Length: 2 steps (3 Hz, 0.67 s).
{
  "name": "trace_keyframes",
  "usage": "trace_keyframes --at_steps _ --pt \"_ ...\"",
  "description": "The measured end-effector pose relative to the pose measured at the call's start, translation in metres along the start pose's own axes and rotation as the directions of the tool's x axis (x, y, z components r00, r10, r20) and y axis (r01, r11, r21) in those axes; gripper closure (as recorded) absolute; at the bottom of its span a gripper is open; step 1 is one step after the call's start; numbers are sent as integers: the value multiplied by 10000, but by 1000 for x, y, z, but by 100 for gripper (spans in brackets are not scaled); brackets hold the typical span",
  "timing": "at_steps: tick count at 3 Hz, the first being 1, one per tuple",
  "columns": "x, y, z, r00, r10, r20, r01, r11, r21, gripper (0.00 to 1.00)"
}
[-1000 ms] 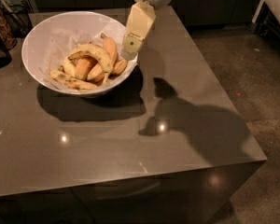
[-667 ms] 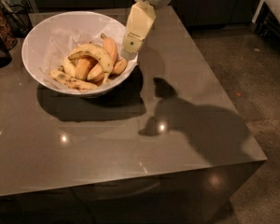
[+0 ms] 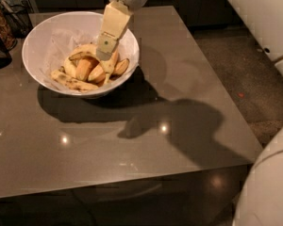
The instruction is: Pick banana from white bowl
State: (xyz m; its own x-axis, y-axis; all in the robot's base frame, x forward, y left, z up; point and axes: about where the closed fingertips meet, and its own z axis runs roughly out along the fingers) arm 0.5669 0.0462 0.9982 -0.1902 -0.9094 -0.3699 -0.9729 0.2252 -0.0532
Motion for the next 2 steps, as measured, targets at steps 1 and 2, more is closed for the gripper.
trace_keyframes --at_steps 1,2 --pt "-3 -4 -1 9998 19 216 -22 9999 154 0" --pt "-21 -7 2 9987 185 471 -195 9996 200 0"
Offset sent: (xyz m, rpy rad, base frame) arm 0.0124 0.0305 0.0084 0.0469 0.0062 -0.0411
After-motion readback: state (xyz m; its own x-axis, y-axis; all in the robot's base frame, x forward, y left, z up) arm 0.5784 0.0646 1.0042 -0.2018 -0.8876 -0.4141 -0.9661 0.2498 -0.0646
